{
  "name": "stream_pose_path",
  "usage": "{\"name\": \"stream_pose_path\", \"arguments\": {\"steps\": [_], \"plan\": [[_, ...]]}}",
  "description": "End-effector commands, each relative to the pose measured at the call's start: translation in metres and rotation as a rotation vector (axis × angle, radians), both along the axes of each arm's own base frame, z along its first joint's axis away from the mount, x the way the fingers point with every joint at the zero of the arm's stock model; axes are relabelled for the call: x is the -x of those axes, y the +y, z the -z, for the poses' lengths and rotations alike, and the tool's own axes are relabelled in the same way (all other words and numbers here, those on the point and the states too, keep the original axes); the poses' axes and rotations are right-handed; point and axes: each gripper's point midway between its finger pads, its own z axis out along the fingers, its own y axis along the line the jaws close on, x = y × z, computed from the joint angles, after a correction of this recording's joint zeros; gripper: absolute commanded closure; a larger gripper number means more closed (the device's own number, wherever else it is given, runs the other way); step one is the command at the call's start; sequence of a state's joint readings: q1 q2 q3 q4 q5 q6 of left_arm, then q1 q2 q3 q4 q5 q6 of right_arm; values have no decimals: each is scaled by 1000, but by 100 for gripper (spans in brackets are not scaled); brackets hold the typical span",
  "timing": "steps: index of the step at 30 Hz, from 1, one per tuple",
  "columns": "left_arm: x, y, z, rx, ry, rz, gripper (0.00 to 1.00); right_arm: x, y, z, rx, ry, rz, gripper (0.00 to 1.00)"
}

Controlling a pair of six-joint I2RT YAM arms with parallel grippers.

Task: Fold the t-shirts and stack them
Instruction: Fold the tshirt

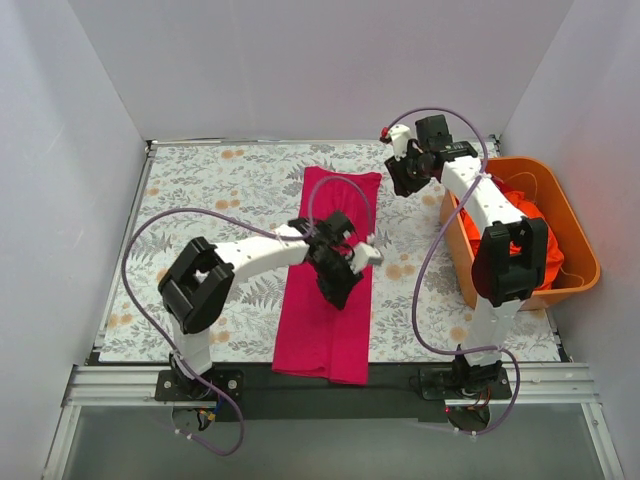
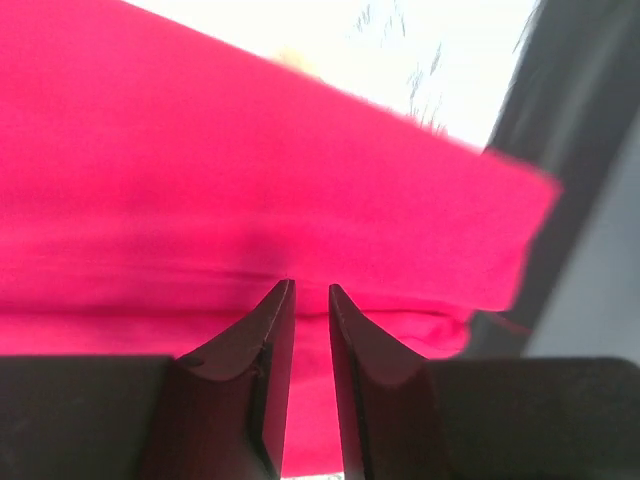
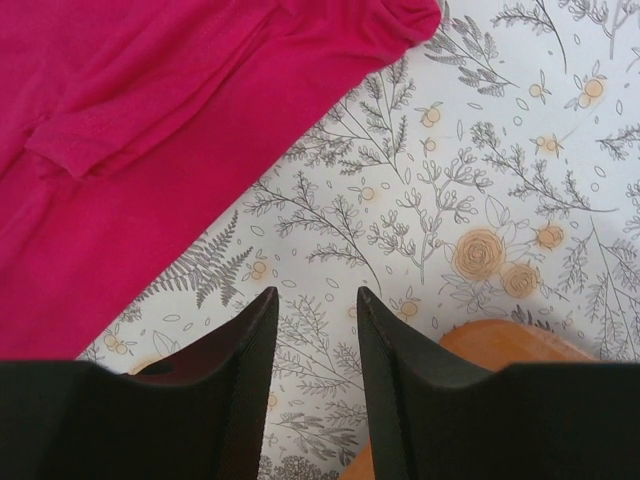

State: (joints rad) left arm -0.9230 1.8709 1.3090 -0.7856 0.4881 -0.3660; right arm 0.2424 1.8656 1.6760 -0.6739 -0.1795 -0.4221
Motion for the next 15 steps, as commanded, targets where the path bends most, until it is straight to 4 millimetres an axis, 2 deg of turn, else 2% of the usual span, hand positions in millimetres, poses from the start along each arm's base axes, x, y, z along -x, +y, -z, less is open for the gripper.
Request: {"name": "stream_pose_path", "arguments": {"steps": [1, 2, 4, 5, 7, 8, 11, 13, 15], "plan": [[-54, -4, -89, 295, 94, -219, 82, -7, 15, -12, -58, -11, -27, 58], [-81, 10, -95, 318, 72, -294, 83, -8, 19, -8, -73, 5, -36, 63], [-110, 18, -106, 351, 6, -356, 84, -8, 26, -6, -102, 19, -52, 67], [-131, 30, -104, 342, -39, -417, 85, -7, 32, -2, -135, 39, -75, 72], [-160, 32, -98, 340, -85, -476, 86, -6, 42, 1, -168, 59, -98, 73], [-173, 37, -93, 323, -83, -524, 87, -6, 49, 6, -184, 78, -113, 78], [-199, 37, -75, 284, -58, -597, 87, -6, 66, 19, -200, 112, -146, 85], [-216, 40, -65, 249, -71, -649, 92, -2, 79, 25, -207, 133, -177, 86], [-232, 44, -52, 219, -68, -719, 96, 1, 86, 41, -183, 167, -181, 90]]}}
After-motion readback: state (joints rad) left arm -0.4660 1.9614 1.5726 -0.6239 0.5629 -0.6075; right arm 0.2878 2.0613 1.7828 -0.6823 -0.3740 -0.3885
